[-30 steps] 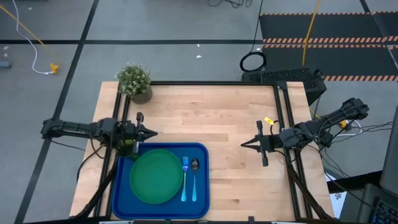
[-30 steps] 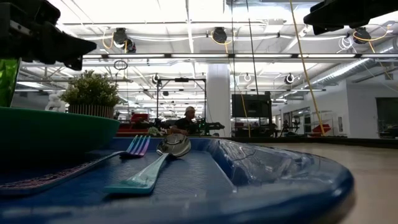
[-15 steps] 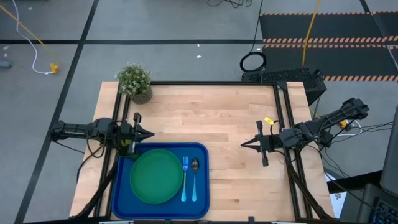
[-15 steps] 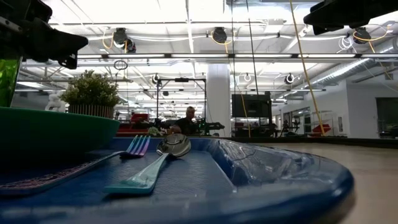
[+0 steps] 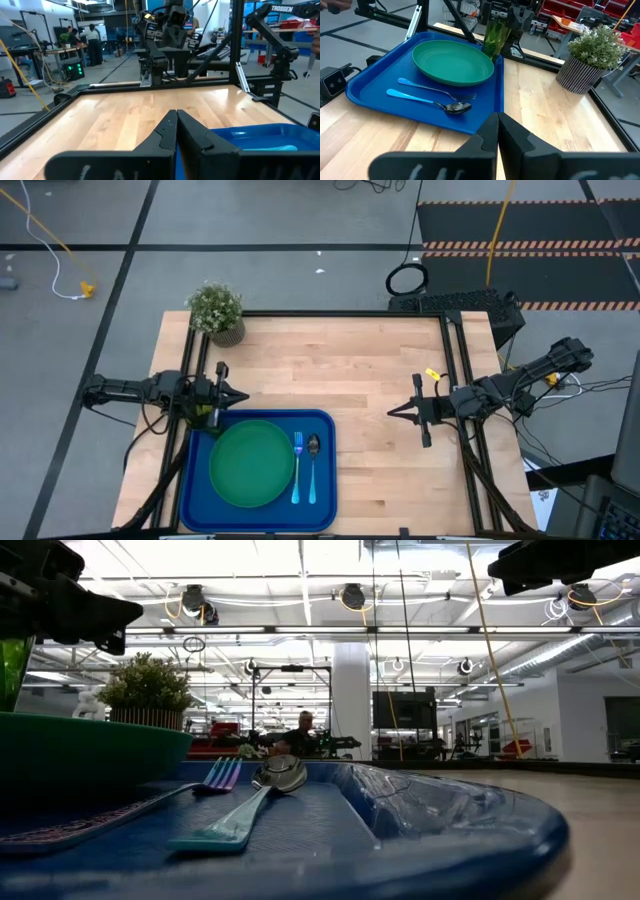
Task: Pick and place plate/cup/fork/spoon on tray
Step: Return to Home Position
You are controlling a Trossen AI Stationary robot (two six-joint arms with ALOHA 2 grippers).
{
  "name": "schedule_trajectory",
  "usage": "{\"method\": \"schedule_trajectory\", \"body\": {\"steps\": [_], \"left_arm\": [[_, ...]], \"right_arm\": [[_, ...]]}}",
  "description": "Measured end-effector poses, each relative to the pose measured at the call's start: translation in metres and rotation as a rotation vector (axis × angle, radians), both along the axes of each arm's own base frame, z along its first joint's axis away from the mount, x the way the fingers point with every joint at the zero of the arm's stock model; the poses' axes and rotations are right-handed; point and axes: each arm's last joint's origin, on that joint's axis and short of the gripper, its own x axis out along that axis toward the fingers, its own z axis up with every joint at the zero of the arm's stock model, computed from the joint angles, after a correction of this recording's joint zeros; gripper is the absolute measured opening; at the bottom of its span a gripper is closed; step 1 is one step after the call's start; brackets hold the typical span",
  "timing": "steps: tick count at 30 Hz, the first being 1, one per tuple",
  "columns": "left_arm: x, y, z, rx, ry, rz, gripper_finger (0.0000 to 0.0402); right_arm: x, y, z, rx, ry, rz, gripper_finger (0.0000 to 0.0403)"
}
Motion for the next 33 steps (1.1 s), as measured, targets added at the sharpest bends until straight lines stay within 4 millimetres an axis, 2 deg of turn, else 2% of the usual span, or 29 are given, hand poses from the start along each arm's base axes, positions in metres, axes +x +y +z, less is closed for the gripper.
{"method": "schedule_trajectory", "body": {"steps": [17,33], "left_arm": [[0.0003,-0.0004,-0.0016,0.055,0.01,-0.01,0.0007],[0.0005,-0.0004,0.0014,0.025,-0.029,-0.011,0.0007]], "right_arm": [[0.0,0.0,0.0,0.0,0.0,0.0,0.0],[0.0,0.0,0.0,0.0,0.0,0.0,0.0]]}}
